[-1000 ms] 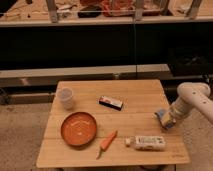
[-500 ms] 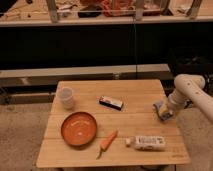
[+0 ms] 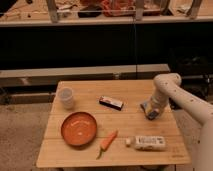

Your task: Wipe the white sponge on the table

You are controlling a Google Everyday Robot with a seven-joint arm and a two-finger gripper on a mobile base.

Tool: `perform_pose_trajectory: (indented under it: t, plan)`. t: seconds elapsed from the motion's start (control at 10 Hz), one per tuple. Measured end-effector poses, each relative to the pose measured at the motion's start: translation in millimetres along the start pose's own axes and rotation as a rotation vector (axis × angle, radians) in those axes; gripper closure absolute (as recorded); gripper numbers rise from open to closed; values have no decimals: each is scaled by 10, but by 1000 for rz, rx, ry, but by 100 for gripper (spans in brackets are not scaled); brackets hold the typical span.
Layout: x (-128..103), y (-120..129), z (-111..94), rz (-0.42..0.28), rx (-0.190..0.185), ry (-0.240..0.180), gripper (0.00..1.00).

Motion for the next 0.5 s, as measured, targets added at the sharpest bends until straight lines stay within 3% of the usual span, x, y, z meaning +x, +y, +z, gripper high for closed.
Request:
perform_pose_trajectory:
  t: [0.2, 0.3, 0.5]
  plan:
    - [-80, -301, 84, -82, -16, -10, 62]
    - [-179, -465, 114, -158, -3, -12, 62]
    - [-370, -552, 112, -222, 22, -22, 62]
